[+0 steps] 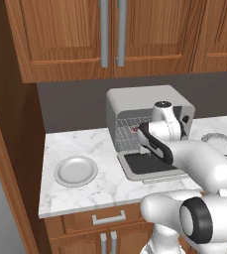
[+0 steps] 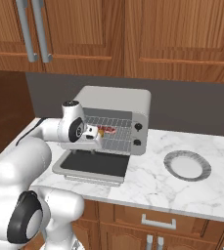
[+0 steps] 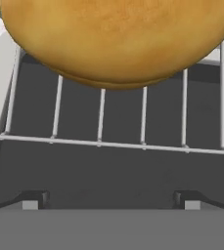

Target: Open the toaster oven door. Place the hotdog bun on the top rack in the toaster oven and place the steak on the bottom rack.

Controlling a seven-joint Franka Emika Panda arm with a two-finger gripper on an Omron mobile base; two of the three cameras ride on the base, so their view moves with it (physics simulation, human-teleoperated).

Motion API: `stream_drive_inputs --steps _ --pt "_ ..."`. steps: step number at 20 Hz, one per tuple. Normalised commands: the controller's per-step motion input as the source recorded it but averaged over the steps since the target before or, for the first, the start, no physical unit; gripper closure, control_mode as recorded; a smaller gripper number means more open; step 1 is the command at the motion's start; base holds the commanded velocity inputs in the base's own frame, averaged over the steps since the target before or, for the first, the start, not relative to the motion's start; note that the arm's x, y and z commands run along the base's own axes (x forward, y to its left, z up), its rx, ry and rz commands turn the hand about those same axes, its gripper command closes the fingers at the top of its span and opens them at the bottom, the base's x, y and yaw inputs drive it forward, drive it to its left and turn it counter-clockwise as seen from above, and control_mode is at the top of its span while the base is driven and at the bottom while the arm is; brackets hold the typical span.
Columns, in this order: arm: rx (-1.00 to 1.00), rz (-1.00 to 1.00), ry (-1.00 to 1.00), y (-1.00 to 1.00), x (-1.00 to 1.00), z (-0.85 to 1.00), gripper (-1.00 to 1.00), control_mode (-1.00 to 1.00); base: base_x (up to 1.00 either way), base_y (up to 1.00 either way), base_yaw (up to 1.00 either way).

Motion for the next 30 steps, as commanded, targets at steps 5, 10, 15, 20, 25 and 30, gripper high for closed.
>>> stream_drive_inputs --steps 5,10,15,20,25,30 --pt "0.00 -0.02 -0.15 0.00 0.03 -0.19 -1.00 -1.00 0.00 0.00 0.00" --pt "0.00 -0.06 -0.14 0.00 0.09 -0.26 -1.00 -1.00 0.00 0.00 0.00" --pt "0.00 -0.05 -0.03 0.00 0.15 -0.17 -1.00 -1.00 0.00 0.00 0.00" --pt "0.00 -0.03 0.00 0.00 0.28 -0.06 -1.00 -1.00 0.00 0.00 0.00" --pt "0.00 -0.01 0.00 0.00 0.22 -0.06 -1.00 -1.00 0.00 0.00 0.00" --pt "0.00 0.00 0.00 0.00 0.18 -0.07 -1.00 -1.00 0.00 0.00 0.00"
